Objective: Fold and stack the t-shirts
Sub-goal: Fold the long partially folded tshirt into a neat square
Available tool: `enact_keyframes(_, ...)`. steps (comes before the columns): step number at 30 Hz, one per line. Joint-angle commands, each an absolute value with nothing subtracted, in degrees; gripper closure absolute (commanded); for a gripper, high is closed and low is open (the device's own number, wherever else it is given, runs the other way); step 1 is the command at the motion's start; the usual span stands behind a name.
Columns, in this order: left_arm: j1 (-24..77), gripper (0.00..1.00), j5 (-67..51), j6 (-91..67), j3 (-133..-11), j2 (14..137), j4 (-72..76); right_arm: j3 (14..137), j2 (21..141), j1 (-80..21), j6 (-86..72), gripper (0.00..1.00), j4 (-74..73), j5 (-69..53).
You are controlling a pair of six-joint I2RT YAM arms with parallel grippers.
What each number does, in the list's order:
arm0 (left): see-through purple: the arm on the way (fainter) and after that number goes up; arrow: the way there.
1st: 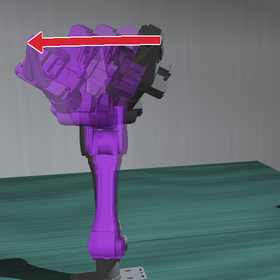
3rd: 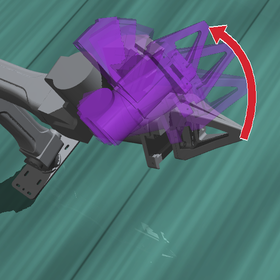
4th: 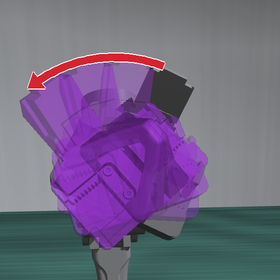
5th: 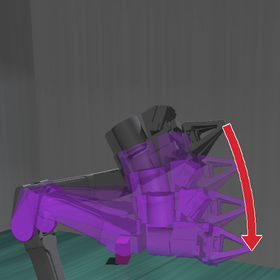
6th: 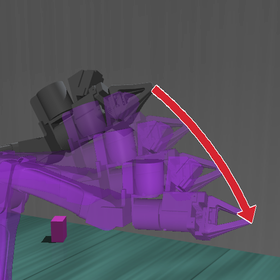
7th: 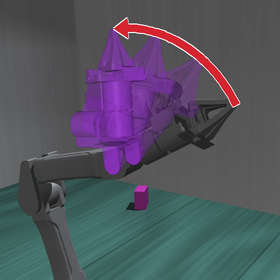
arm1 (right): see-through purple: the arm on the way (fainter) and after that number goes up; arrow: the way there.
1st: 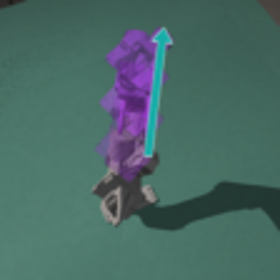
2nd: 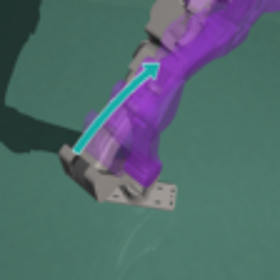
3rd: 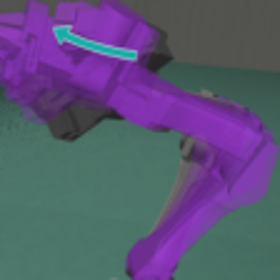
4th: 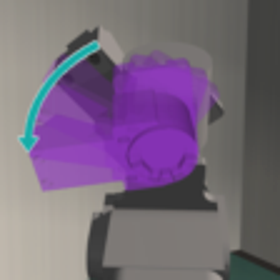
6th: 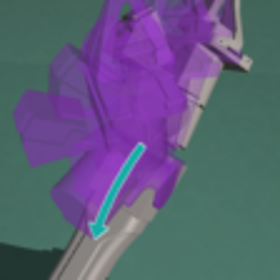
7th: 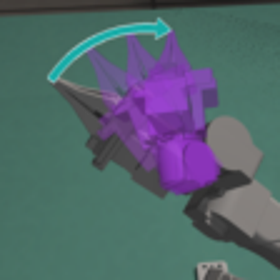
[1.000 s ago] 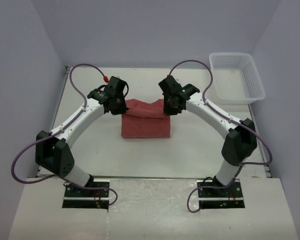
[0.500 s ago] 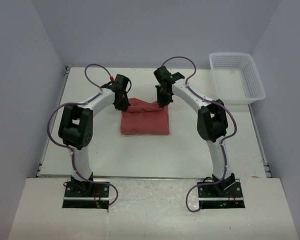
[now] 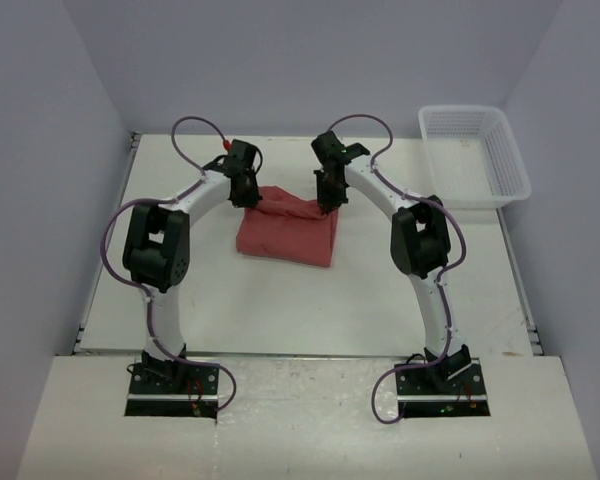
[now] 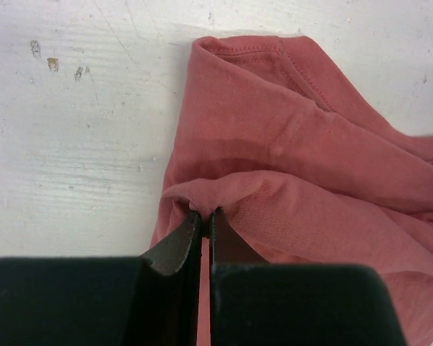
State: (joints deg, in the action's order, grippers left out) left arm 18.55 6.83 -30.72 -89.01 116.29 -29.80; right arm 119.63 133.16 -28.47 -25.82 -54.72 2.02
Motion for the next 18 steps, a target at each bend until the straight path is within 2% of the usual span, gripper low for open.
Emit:
enact_keyframes(1,18.3,1.0,8.7,-28.7,-90.7,112.3,-26.7,119.7,130.8,-28.2,-25.0,1.0,-53.6,3.5)
enact_keyframes(14,18.8,1.0,7.9,-28.2,-90.9,109.9,-25.3,113.0,122.2,-28.1,-27.2,1.0,-52.0,7.5)
enact_keyframes(18,18.8,1.0,7.2,-27.4,-92.7,111.5,-25.0,114.0,122.8,-28.0,-27.1,1.0,-53.3,8.5)
